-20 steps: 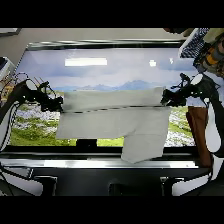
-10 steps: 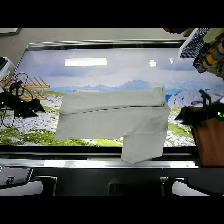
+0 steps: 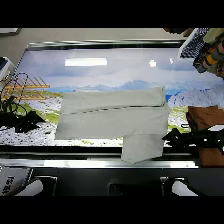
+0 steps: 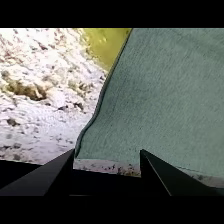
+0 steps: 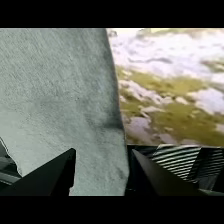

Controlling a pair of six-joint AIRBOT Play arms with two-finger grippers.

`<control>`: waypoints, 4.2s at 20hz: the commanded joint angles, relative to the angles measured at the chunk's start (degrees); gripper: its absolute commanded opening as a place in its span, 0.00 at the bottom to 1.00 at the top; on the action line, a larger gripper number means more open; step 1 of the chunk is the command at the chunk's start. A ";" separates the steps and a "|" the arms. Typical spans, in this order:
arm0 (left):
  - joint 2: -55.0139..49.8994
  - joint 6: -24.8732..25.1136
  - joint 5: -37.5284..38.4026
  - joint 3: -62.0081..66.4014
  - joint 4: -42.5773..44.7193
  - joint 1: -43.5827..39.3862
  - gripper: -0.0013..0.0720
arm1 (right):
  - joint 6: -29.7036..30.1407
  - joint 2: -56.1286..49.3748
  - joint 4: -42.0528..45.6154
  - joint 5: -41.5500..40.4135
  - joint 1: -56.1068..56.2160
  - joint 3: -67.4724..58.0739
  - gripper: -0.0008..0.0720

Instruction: Fold the clothes and pants, and hang the long-sleeved shirts on hangers.

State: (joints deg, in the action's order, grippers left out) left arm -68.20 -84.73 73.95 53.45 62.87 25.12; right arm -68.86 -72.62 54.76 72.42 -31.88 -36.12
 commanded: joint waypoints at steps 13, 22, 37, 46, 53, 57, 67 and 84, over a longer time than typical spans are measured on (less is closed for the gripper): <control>1.16 0.79 -1.38 -1.79 -2.12 0.55 0.66 | -0.17 0.24 -0.39 1.03 -0.17 6.86 0.52; 1.14 0.81 -2.12 -1.84 -2.05 0.57 0.65 | -2.51 0.24 1.05 4.15 -0.17 7.56 0.38; -3.91 9.46 -10.62 -17.51 -8.96 2.51 0.63 | -0.74 0.24 -1.84 2.43 -0.17 7.56 0.07; -7.41 10.40 -9.55 -17.51 -11.30 0.13 0.60 | -0.07 0.26 -4.94 2.51 -0.17 7.54 0.07; -6.43 10.16 -4.79 -17.46 -11.23 0.28 0.04 | 0.31 5.55 -5.01 3.82 -0.17 7.54 0.07; 0.35 1.22 1.03 -17.49 -7.69 0.52 0.04 | -2.73 15.67 -4.61 8.46 -0.17 7.54 0.07; 10.75 -0.68 -4.83 -13.57 -11.02 -0.96 0.04 | -6.03 24.90 -17.09 -1.86 6.29 -1.79 0.07; -21.35 -0.15 -13.57 18.80 -12.74 -9.42 0.04 | -16.06 -25.33 -13.55 -17.40 21.07 -49.29 0.07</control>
State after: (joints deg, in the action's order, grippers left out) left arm -84.40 -84.90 60.60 66.46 50.13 17.47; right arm -83.11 -94.56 41.15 57.41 -10.92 -81.32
